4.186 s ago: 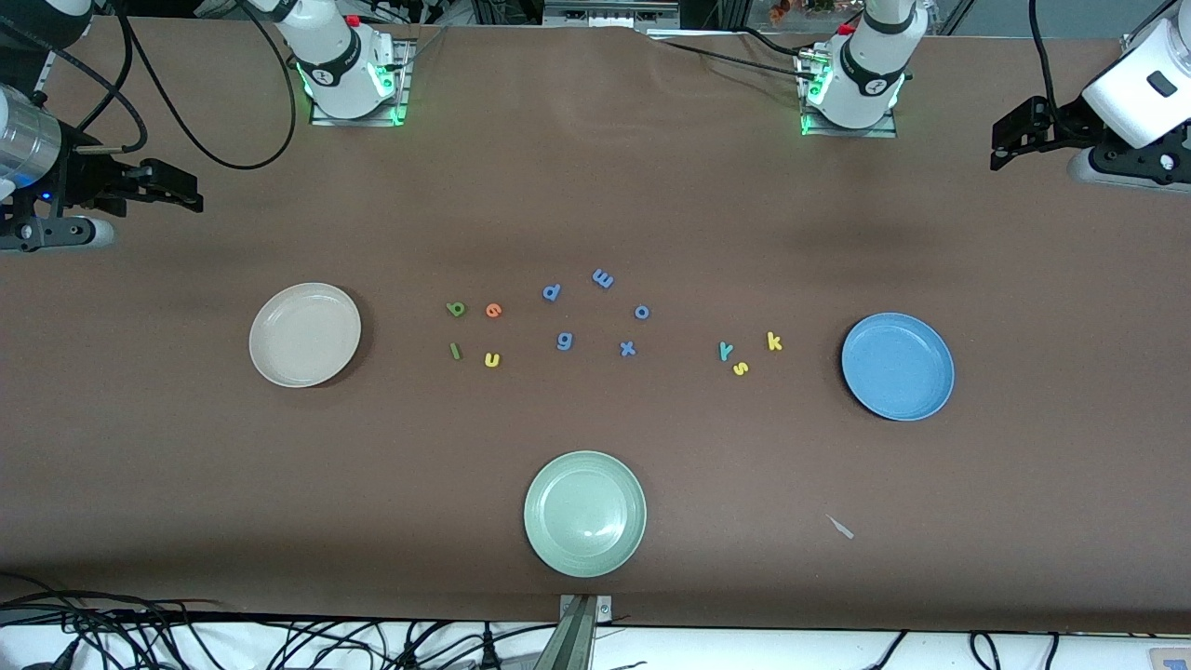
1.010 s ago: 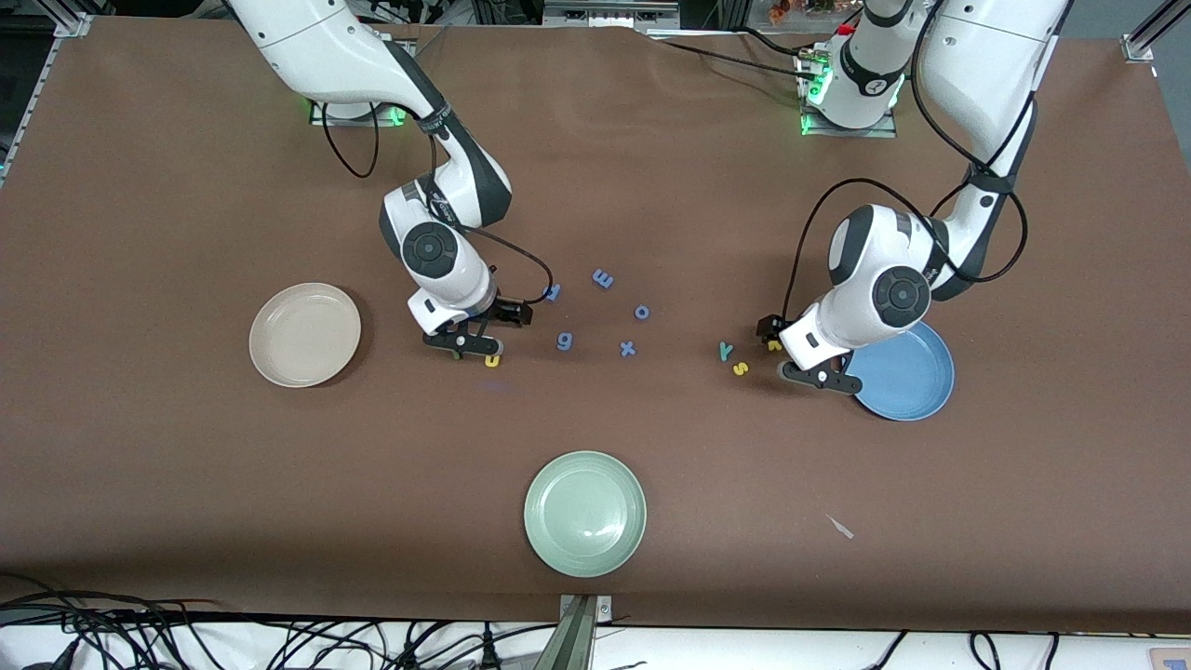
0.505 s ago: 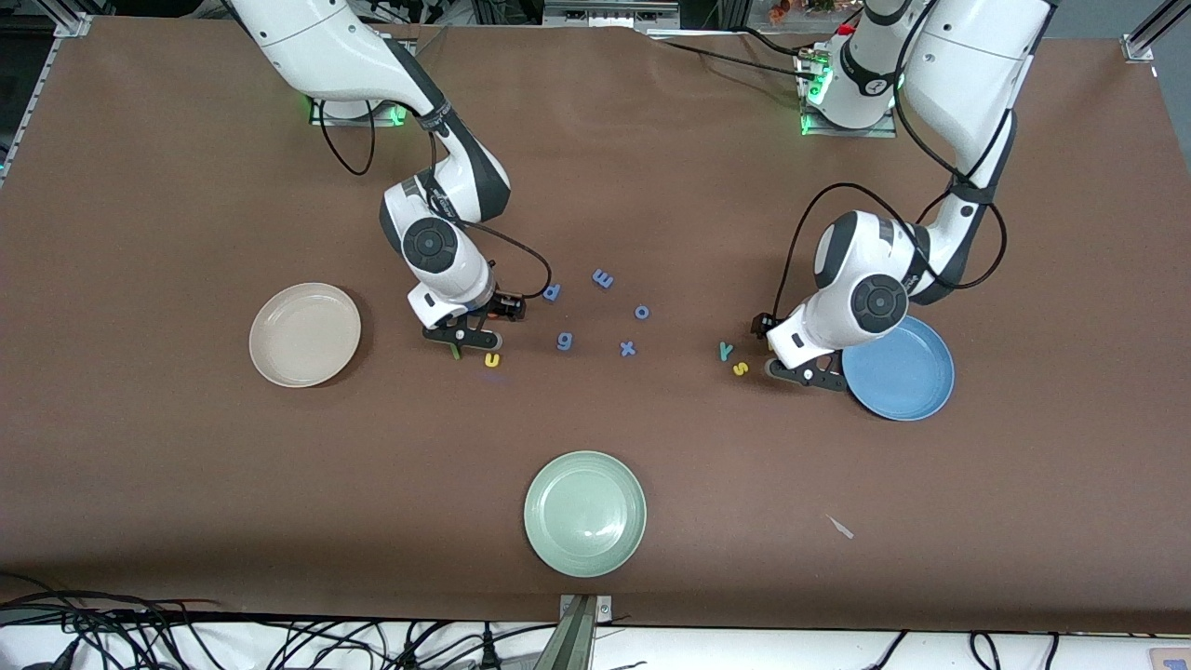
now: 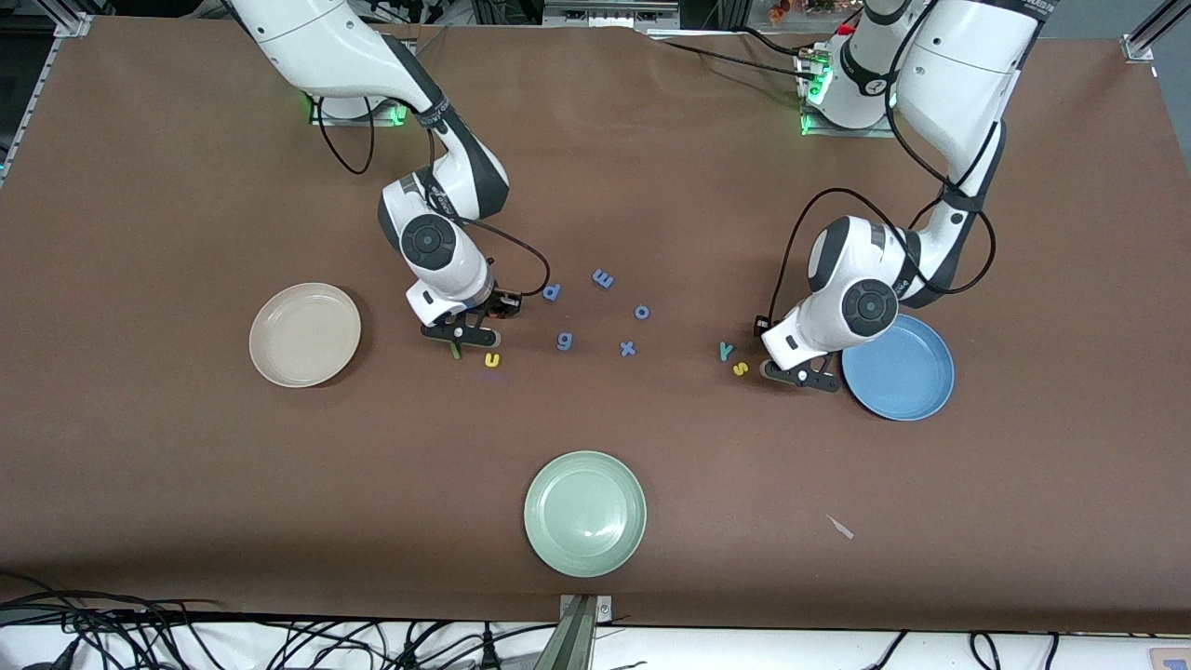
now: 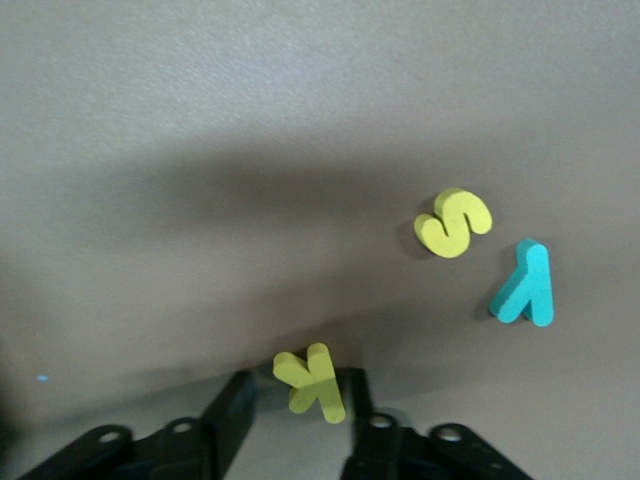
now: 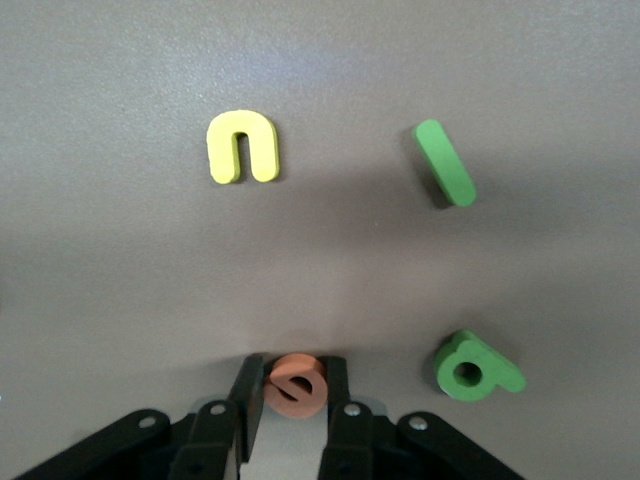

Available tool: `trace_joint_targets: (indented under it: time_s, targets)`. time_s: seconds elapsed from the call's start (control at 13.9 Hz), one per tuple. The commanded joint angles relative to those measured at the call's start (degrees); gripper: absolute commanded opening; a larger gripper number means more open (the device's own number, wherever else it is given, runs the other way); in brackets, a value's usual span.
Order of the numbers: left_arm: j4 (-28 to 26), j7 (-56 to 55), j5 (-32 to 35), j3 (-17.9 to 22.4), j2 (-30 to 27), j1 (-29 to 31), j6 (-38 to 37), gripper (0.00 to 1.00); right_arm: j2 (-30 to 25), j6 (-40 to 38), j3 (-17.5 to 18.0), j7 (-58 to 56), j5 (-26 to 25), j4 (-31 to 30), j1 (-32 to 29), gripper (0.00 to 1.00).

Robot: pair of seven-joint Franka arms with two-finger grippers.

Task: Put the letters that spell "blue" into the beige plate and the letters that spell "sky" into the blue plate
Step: 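Carry the orange e to the white plate while the left gripper drops k in blue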

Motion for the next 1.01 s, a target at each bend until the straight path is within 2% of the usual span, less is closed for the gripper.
trace_joint_targets:
  time_s: [0.0,0.07,0.22,0.43,0.58,0.79,0.94]
  targets:
    - [0.51,0.46,-0.5,0.75,0.88,-1.14,0.77,0.23,-2.64,0.02,-0.13,-0.62,0.67,-0.76,-0.16,0.03]
    - [0.51,0.47,-0.5,0.93,0.79,-1.14,0.77,0.17,-5.18,-4.07,-0.39,-1.07,0.67,0.55,-1.55,0.0]
    - [0.77,0.47,-0.5,1.02,0.1,-0.96,0.16,0.08,-6.43,-17.15,-0.48,-5.87,0.67,6.43,-4.9,0.0]
    - [0.69,0.9,-0.15,1.02,-4.64,2.62,-2.46,0.04,-8.8,-25.1,-5.83,-15.27,0.76,9.88,-5.43,0.0]
    - [0.69,4.92,0.2,1.02,-8.42,6.49,-6.86,0.04,-10.81,-28.01,-10.74,-24.93,0.84,9.62,-5.43,0.01]
    - [0.42,16.69,0.11,1.02,-9.23,12.21,-8.02,0.04,-12.41,-29.42,-17.86,-36.63,1.19,7.78,-5.43,0.03]
    - [0.51,21.19,0.03,1.54,-7.65,13.8,-7.76,0.07,-12.67,-27.5,-21.74,-42.44,5.65,4.19,-5.43,0.05]
